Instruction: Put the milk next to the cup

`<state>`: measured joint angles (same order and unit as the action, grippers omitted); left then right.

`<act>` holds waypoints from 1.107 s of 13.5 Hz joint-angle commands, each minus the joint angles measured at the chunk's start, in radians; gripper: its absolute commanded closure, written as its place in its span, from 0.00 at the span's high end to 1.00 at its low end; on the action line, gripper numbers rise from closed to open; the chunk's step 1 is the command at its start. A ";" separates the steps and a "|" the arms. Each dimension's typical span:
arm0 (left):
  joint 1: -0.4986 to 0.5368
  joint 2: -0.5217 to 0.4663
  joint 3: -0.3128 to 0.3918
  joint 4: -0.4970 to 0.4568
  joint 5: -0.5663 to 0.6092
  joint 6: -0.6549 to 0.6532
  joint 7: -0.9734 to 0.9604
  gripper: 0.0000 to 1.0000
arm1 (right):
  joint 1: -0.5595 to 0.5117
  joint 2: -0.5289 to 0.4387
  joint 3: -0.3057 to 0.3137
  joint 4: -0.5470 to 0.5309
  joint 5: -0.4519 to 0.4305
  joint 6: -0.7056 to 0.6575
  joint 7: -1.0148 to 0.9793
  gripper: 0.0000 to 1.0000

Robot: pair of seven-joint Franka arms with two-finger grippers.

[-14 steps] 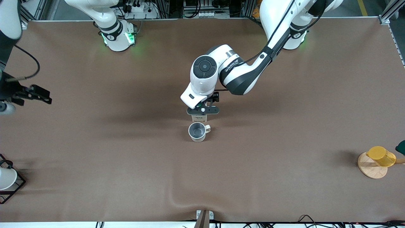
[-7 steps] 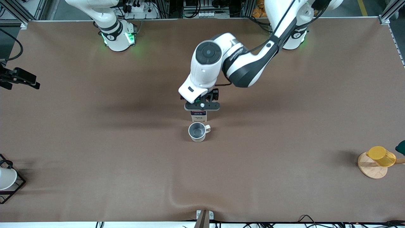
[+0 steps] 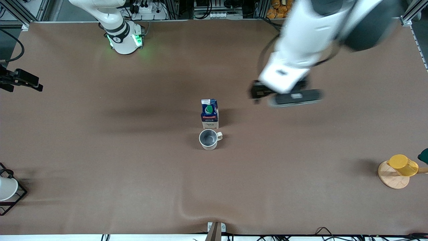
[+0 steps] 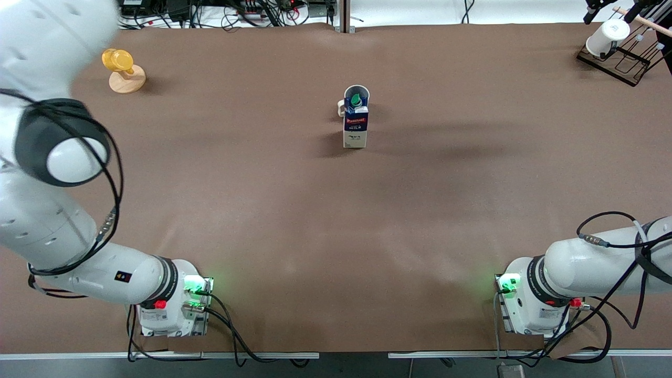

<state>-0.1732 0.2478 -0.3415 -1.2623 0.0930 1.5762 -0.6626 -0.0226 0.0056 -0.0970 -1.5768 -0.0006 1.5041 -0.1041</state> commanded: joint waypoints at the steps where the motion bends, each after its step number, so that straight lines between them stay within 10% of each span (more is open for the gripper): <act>1: 0.134 -0.087 -0.014 -0.063 -0.016 -0.038 0.084 1.00 | -0.016 -0.013 0.013 0.005 0.022 -0.015 0.038 1.00; 11: 0.356 -0.215 -0.010 -0.198 -0.019 -0.038 0.167 1.00 | -0.008 -0.007 0.017 0.000 0.022 -0.016 0.072 1.00; 15: 0.232 -0.255 0.177 -0.284 -0.022 -0.030 0.285 1.00 | -0.010 -0.007 0.016 -0.002 0.021 -0.016 0.067 1.00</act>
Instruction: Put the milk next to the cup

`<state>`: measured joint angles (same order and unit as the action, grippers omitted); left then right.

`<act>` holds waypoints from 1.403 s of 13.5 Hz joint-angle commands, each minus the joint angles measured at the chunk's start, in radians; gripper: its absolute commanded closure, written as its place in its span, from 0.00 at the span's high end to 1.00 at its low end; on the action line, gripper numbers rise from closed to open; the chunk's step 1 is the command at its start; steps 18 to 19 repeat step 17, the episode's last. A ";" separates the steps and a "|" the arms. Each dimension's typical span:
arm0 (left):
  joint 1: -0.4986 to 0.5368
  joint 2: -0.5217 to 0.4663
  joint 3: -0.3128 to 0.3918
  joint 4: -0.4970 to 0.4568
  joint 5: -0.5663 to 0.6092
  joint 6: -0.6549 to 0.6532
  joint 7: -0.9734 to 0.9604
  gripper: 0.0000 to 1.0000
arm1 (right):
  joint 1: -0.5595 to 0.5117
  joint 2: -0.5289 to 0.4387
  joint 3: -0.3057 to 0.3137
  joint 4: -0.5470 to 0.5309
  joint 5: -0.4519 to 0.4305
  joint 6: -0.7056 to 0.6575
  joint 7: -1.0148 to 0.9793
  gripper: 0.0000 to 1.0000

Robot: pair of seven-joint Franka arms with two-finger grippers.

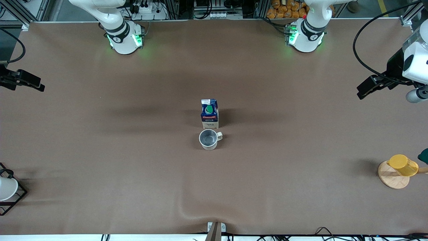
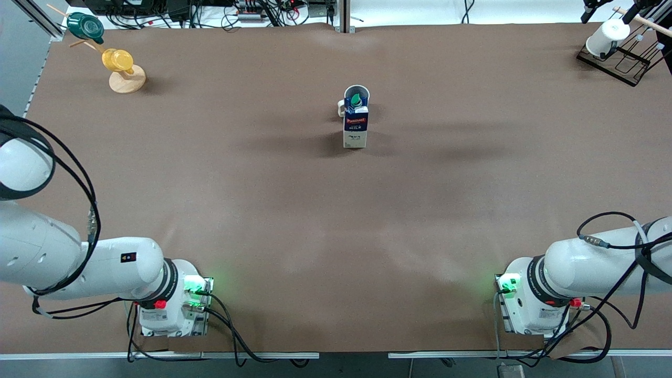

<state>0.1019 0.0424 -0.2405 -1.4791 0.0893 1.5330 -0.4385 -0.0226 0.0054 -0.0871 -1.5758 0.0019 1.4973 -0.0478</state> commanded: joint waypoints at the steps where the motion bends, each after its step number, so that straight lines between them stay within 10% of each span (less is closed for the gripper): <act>1: -0.042 -0.049 0.085 -0.067 -0.020 0.015 0.122 1.00 | -0.010 -0.004 0.006 -0.004 0.018 -0.009 0.011 1.00; 19: -0.062 -0.050 0.110 -0.032 -0.098 -0.020 0.346 1.00 | -0.002 -0.002 0.009 -0.004 0.016 0.001 0.016 1.00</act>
